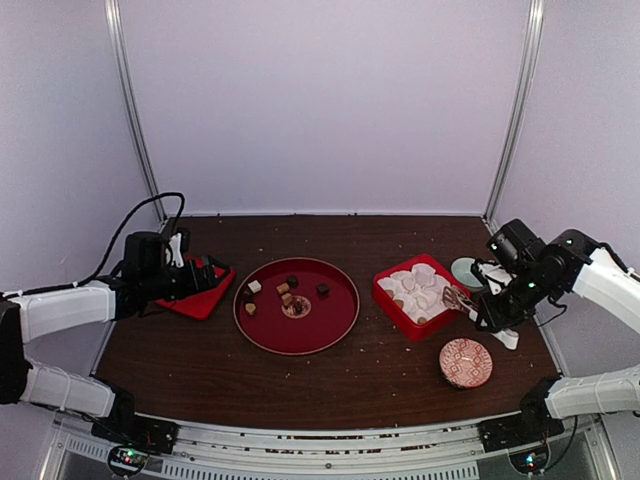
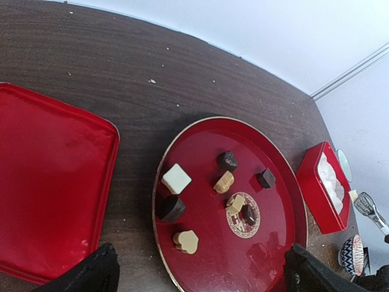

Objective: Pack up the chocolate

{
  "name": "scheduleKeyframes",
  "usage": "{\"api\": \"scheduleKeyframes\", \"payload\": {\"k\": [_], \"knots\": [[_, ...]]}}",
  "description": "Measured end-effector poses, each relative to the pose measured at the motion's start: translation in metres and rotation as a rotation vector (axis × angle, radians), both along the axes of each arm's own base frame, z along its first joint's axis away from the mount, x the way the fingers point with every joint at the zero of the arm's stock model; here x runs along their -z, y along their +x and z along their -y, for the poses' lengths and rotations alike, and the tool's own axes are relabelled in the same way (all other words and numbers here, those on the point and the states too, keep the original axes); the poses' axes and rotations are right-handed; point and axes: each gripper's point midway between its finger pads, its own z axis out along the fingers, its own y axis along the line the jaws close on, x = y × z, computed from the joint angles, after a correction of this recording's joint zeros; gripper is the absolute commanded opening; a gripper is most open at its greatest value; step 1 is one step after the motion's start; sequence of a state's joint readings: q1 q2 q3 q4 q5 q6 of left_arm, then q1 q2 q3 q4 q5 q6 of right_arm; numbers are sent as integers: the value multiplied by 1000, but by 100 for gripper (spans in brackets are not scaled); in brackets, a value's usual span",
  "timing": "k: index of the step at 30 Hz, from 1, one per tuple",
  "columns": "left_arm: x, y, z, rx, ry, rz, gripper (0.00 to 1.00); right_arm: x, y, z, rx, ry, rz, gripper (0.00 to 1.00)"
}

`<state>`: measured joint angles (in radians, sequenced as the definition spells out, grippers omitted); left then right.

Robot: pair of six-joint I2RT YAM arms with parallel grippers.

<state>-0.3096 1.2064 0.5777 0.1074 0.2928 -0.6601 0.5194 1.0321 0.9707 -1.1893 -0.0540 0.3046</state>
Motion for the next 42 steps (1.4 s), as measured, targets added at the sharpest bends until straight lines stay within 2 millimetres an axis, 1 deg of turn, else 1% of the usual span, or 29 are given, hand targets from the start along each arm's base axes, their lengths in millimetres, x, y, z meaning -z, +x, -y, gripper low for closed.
{"api": "scheduleKeyframes", "payload": {"k": [8,18,28,38,42], "knots": [[8,0,2,4,-8,-13,97,13,2,-1,6,-35,-66,14],[11,2,4,11,-13,-14,97,13,6,-3,6,-35,-64,23],[15,3,4,12,-10,-22,97,10,11,-6,7,-40,-66,24],[16,3,4,12,-9,-25,97,12,11,-4,5,-53,-73,33],[18,3,4,12,-8,-30,97,11,11,-4,2,-54,-72,35]]}}
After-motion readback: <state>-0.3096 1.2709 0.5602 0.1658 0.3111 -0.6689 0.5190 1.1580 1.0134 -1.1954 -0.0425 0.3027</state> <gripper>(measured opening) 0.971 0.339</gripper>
